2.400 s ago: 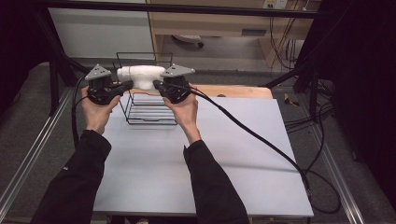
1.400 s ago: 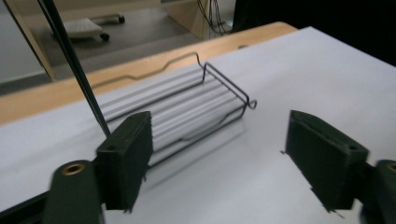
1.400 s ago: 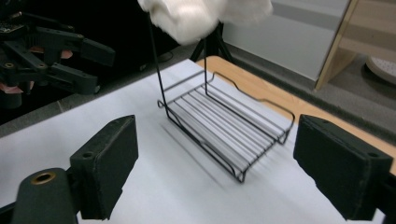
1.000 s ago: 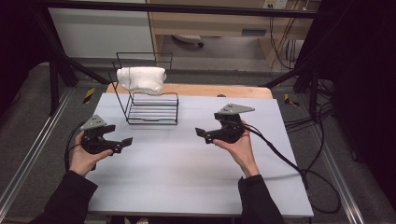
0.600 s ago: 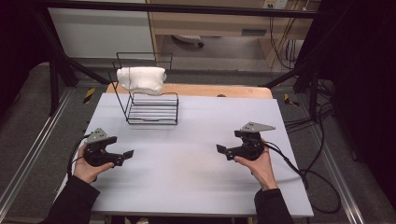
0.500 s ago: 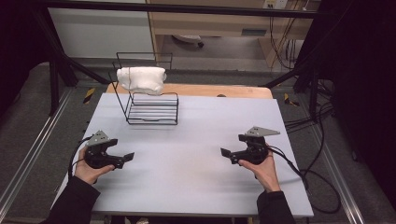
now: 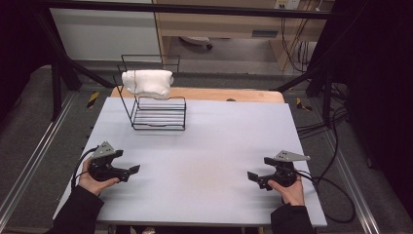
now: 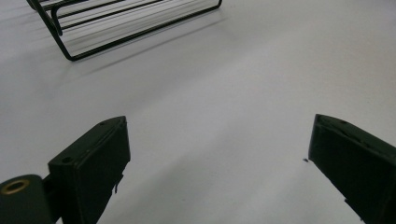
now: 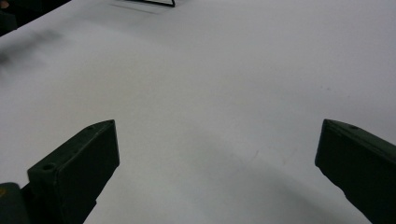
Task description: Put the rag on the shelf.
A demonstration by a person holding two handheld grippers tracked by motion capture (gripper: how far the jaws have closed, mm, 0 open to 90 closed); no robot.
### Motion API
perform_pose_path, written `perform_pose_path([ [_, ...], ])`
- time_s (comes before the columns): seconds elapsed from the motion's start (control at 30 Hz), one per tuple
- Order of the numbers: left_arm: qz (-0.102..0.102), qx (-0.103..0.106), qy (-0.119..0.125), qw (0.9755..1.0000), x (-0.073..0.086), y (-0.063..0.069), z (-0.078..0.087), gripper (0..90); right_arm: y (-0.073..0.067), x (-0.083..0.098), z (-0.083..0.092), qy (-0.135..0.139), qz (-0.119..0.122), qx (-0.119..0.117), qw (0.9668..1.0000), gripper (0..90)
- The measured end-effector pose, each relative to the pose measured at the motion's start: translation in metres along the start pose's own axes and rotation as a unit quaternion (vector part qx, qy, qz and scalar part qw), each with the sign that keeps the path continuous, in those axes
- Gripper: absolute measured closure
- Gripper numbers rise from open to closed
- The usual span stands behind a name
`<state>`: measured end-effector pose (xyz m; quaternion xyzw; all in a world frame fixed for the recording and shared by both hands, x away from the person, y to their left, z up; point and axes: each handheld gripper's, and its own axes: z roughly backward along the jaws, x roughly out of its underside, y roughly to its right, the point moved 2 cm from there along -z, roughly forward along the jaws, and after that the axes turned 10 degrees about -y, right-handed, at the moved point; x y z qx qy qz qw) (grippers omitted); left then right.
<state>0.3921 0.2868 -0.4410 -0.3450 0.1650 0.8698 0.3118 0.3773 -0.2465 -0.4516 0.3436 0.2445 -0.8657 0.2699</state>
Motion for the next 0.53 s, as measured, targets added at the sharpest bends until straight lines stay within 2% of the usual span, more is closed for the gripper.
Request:
perform_pose_path([
  [0.3,0.001,0.001,0.004,1.0,0.004,0.0,0.001,5.8,0.005,0.012,0.005,0.001,-0.015,0.006,0.9999,0.6],
  [0.53,0.0,0.002,-0.001,1.0,0.007,0.0,-0.001,5.9,0.005,0.013,0.003,-0.009,-0.01,0.008,0.9999,0.6],
])
